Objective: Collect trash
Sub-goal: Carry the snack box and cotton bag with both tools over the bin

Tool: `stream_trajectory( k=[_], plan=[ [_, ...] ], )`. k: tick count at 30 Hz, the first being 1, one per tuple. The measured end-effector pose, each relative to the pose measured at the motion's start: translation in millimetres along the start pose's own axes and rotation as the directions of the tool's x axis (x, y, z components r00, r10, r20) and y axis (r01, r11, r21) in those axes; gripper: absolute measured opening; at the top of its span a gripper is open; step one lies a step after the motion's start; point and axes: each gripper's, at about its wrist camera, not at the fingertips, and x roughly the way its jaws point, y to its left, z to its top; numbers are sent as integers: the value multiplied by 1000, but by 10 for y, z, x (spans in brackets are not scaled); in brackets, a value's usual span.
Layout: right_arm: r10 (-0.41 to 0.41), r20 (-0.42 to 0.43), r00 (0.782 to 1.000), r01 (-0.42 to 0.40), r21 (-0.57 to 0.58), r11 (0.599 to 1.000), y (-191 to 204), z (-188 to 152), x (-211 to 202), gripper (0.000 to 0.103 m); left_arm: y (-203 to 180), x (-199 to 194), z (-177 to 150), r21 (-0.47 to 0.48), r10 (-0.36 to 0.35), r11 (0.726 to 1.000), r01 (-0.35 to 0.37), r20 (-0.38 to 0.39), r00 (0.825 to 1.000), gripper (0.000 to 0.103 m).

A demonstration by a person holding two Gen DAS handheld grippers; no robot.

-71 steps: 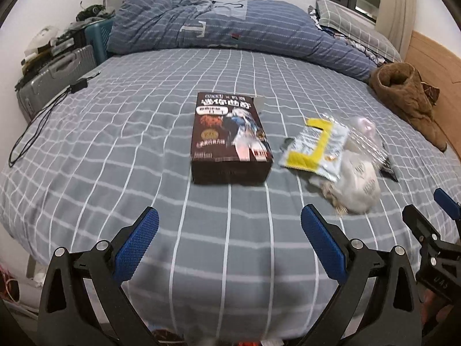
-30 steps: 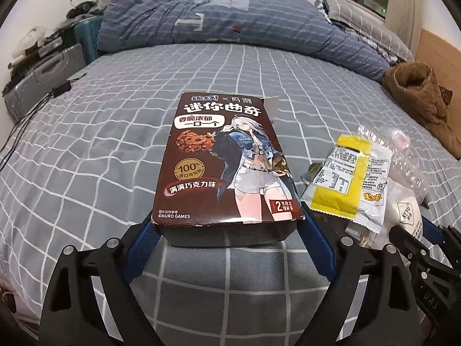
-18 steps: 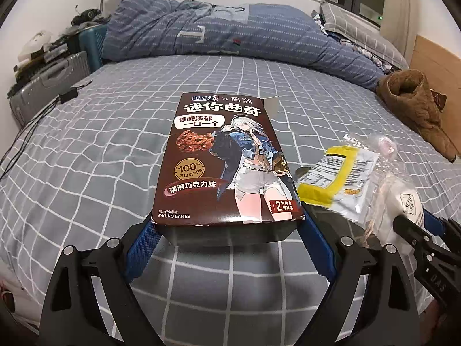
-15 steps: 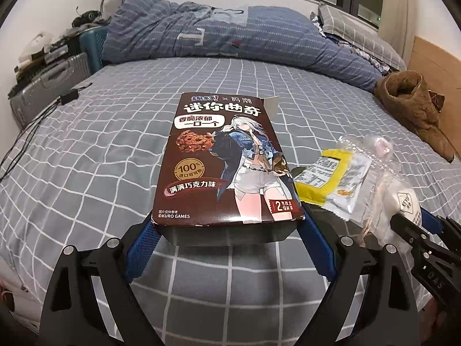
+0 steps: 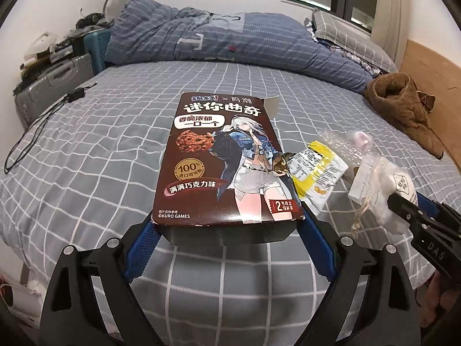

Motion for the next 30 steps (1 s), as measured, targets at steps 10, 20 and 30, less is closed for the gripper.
stream_trajectory(
  k=[10, 20, 30],
  plan=[
    [-21, 29, 999, 21, -14, 1000, 9, -133, -410, 49, -84, -303, -172, 1, -30, 1000, 30, 1, 1000, 88],
    [-20, 32, 999, 20, 3, 1000, -30, -291, -711, 49, -242, -583, -328, 13, -56, 998, 56, 5, 998, 88],
    [-20, 40, 999, 19, 8, 1000, -37, -434, -1010, 49, -303, -854, -527, 19, -78, 997, 78, -1, 997, 88]
  ],
)
